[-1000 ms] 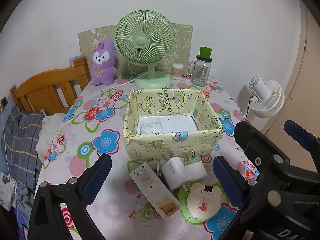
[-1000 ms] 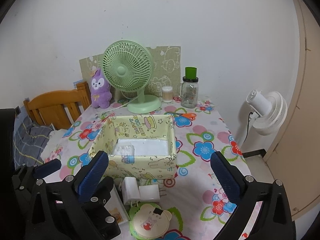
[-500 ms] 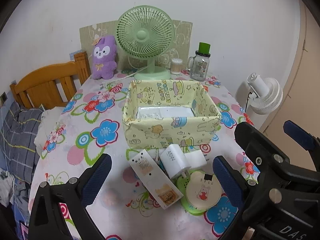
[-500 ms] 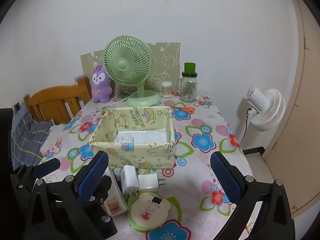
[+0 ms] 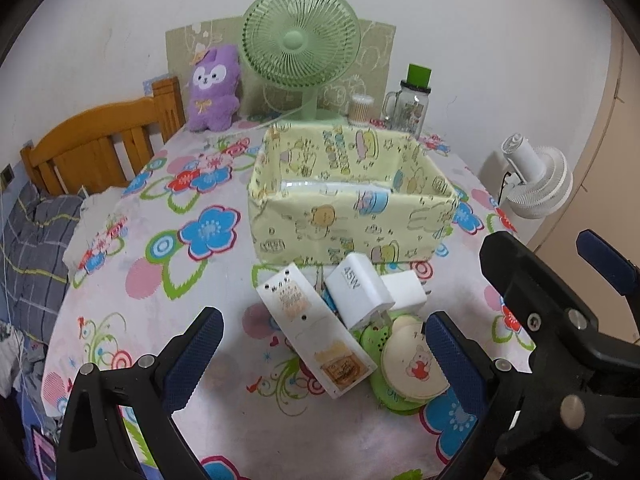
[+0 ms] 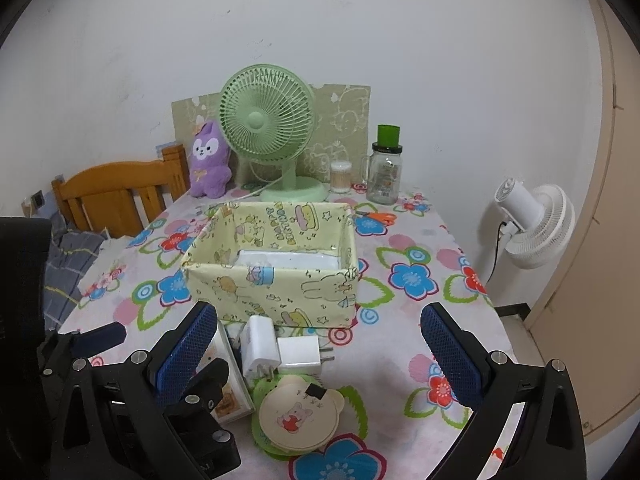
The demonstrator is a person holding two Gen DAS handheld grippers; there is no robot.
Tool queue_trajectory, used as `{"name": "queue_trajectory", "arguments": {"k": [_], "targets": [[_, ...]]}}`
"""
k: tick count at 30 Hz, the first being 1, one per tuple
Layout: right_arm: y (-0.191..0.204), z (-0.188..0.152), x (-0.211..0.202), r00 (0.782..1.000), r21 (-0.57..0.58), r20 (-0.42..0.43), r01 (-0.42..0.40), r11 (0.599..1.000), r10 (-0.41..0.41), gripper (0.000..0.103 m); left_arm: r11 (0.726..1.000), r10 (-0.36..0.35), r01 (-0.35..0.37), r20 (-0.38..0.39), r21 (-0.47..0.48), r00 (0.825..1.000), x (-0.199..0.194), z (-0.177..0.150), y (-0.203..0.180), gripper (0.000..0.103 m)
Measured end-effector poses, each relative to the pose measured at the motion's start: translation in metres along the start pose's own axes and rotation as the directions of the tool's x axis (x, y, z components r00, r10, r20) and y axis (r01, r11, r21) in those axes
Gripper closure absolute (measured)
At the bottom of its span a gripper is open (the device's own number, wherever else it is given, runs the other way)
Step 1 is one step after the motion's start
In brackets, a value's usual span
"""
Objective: Organize rigid objects
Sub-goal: 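Withdraw both tools from the basket back toward the remaining items, then grasp the white power bank with the left tool while the right tool grasps the white plug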
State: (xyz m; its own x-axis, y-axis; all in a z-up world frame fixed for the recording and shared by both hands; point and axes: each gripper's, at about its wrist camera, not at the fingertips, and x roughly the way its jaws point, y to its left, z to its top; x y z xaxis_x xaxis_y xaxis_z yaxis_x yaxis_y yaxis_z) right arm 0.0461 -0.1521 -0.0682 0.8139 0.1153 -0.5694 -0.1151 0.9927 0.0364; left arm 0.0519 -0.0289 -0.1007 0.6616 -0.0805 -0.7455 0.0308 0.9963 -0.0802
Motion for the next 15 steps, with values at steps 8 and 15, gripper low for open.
{"name": "queue_trajectory", "arguments": {"k": [8, 15], "targets": [[0.000, -0.014, 0.014, 0.999, 0.009, -0.038, -0.016, 1.000, 0.016, 0.000, 1.000, 0.000, 0.000, -0.036, -0.010, 0.999, 0.017, -0.011, 0.001, 0.001], [0.001, -0.020, 0.026, 0.998, 0.009, -0.053, -0.022, 1.000, 0.023, 0.000, 1.000, -0.008, 0.007, -0.062, -0.029, 0.998, 0.031, -0.016, 0.006, 0.001]]}}
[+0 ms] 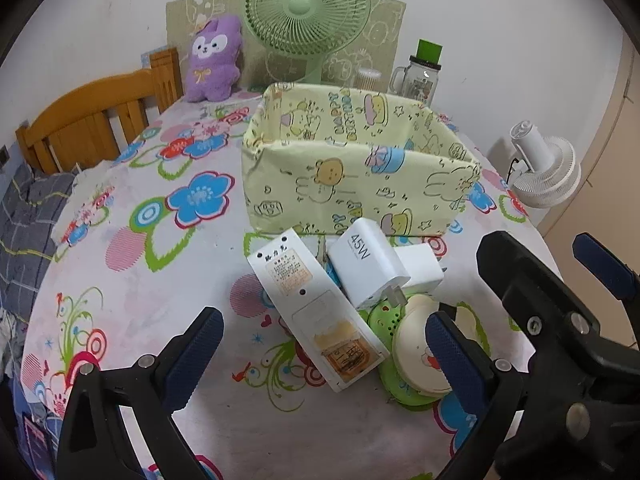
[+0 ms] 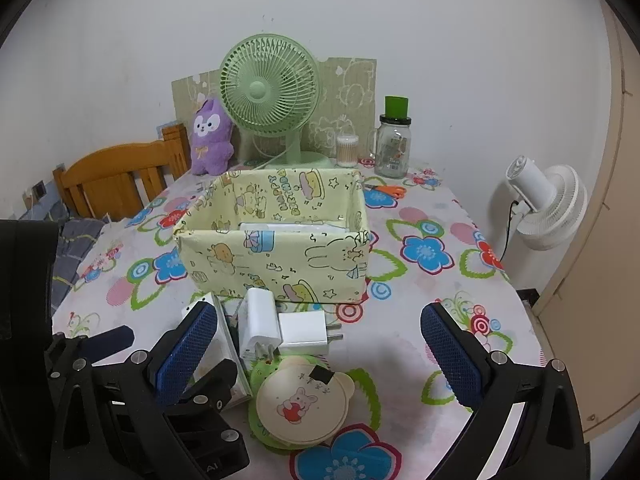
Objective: Organize rigid objects
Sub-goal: 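Grasp the white power bank with the left tool while the right tool grasps the white plug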
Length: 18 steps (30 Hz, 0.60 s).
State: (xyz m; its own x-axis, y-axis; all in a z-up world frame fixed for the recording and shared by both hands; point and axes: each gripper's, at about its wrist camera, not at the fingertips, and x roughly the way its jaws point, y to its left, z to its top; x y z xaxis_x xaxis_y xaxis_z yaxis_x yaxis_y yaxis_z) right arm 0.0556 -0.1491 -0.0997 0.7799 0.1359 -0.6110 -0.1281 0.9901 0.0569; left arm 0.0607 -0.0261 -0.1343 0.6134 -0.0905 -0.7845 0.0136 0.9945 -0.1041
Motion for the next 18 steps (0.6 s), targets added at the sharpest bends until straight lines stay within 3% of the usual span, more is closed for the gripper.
{"name": "queue_trajectory", "arguments": {"k": [18], "targets": [[-0.002, -0.010, 0.040, 0.996, 0.023, -0.082, -0.014, 1.000, 0.016, 0.000, 1.000, 0.016, -0.017, -0.079, -0.016, 0.997, 0.039, -0.002, 0.004, 0.002]]}}
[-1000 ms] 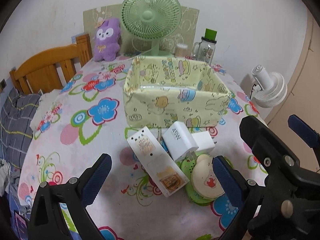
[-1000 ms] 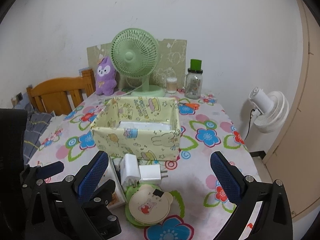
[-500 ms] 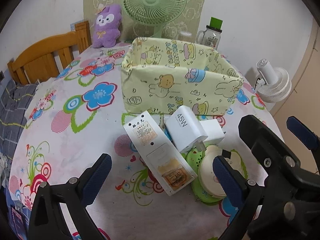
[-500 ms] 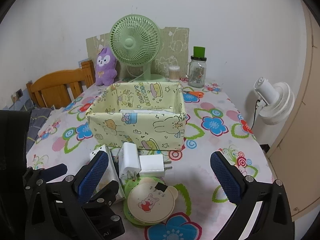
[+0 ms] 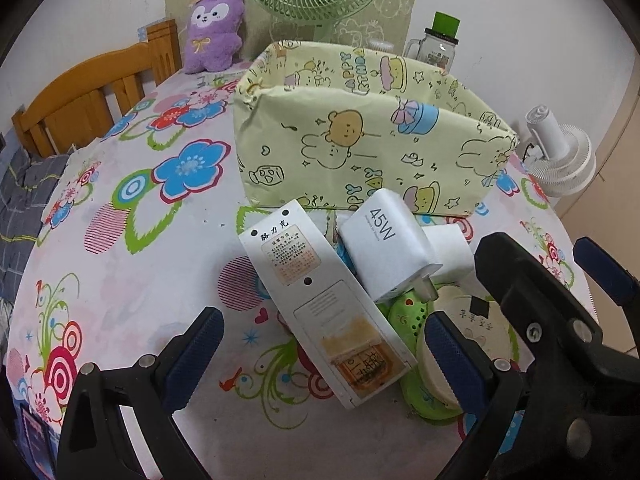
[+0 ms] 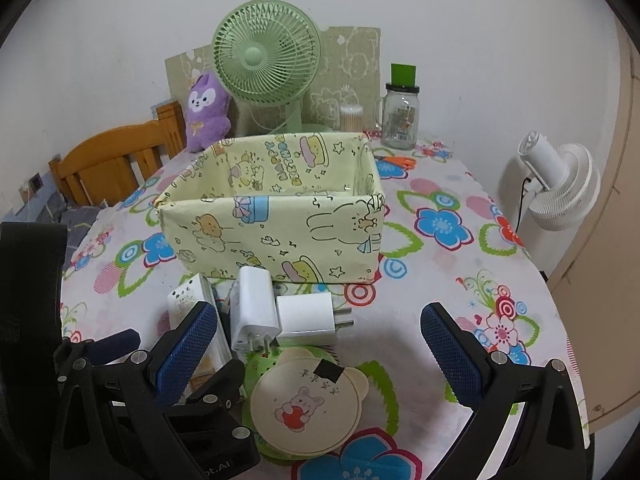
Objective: Organize rigid objects
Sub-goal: 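Grasp the white power bank with the left tool while the right tool grasps the white plug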
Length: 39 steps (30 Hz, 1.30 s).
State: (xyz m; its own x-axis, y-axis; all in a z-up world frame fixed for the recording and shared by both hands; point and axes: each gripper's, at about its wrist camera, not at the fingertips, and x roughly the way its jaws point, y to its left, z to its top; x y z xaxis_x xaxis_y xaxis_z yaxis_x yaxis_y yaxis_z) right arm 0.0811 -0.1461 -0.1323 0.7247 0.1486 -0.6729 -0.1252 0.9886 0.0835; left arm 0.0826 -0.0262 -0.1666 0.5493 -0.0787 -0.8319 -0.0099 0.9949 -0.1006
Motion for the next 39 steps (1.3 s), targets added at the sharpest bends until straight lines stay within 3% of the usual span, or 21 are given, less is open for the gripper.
{"name": "queue_trajectory", "arguments": {"k": [8, 14, 16, 23, 28, 39], "targets": [[0.005, -0.003, 0.016, 0.999, -0.002, -0.036, 0.002, 1.000, -0.002, 0.000, 1.000, -0.008, 0.008, -0.024, -0.005, 1.000, 0.012, -0.002, 0.005, 0.008], [0.008, -0.002, 0.026, 0.998, 0.005, -0.058, 0.002, 1.000, -0.002, 0.000, 0.999, -0.037, 0.038, -0.023, 0.026, 0.999, 0.014, -0.002, 0.002, 0.026], [0.010, -0.003, 0.029, 0.998, 0.000, -0.064, 0.006, 1.000, -0.006, 0.000, 0.998, -0.057, 0.058, -0.042, 0.027, 0.997, 0.017, -0.003, 0.002, 0.041], [0.022, -0.004, 0.036, 0.997, -0.040, -0.082, 0.000, 0.999, -0.003, 0.000, 0.997, -0.018, 0.020, -0.028, 0.070, 0.999, 0.012, -0.006, 0.005, 0.052], [0.029, -0.004, 0.044, 0.995, -0.052, -0.097, -0.009, 0.999, 0.004, 0.002, 0.997, 0.036, -0.035, -0.015, 0.071, 0.999, 0.014, -0.004, 0.009, 0.048], [0.027, 0.000, 0.064, 0.988, -0.013, -0.149, -0.035, 0.999, 0.032, 0.025, 0.996, 0.057, -0.055, -0.020, 0.076, 0.998, 0.029, 0.009, 0.013, 0.039]]}}
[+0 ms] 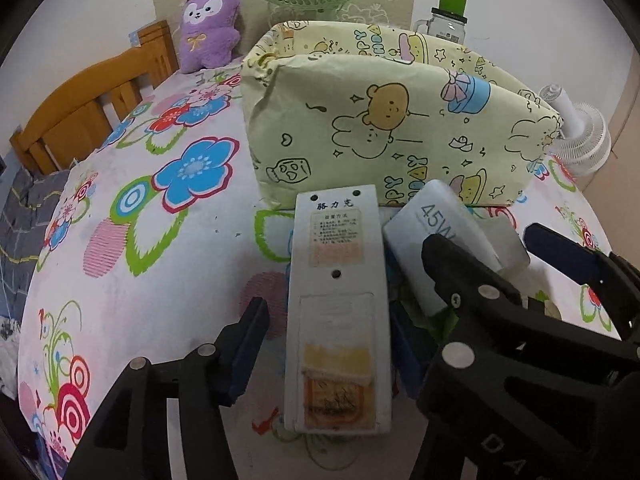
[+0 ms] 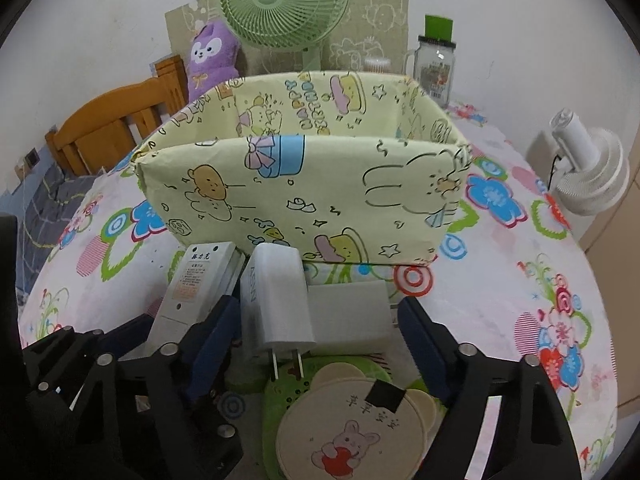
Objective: Organize rigid objects
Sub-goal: 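Grasp the white power bank with the left tool while the right tool grasps the white plug, then lift the power bank and plug and carry them toward the basket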
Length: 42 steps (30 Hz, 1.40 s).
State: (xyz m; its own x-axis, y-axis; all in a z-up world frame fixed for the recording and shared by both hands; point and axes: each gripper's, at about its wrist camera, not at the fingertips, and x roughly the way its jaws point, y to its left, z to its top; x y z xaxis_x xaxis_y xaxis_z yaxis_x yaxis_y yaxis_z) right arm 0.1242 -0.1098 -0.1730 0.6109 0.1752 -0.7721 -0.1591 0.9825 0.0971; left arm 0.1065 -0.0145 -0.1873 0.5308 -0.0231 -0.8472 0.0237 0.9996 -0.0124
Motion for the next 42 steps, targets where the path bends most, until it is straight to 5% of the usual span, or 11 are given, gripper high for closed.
{"name": "queue_trajectory", "arguments": {"k": [7, 16, 42], "targets": [[0.005, 0.005, 0.003, 1.000, -0.011, 0.002, -0.006, 1.000, 0.006, 0.035, 1.000, -0.031, 0.031, 0.006, 0.002, 1.000, 0.000, 0.002, 0.002, 0.048], [0.015, 0.007, 0.003, 0.998, -0.030, -0.021, -0.060, 0.998, 0.059, 0.065, 0.998, -0.056, 0.056, 0.004, -0.018, 0.998, -0.003, 0.001, 0.011, 0.055], [0.008, 0.002, -0.045, 0.998, -0.017, 0.052, -0.040, 0.999, 0.041, 0.071, 0.999, -0.045, 0.043, 0.094, 0.028, 0.995, -0.048, -0.004, -0.007, 0.056]]}}
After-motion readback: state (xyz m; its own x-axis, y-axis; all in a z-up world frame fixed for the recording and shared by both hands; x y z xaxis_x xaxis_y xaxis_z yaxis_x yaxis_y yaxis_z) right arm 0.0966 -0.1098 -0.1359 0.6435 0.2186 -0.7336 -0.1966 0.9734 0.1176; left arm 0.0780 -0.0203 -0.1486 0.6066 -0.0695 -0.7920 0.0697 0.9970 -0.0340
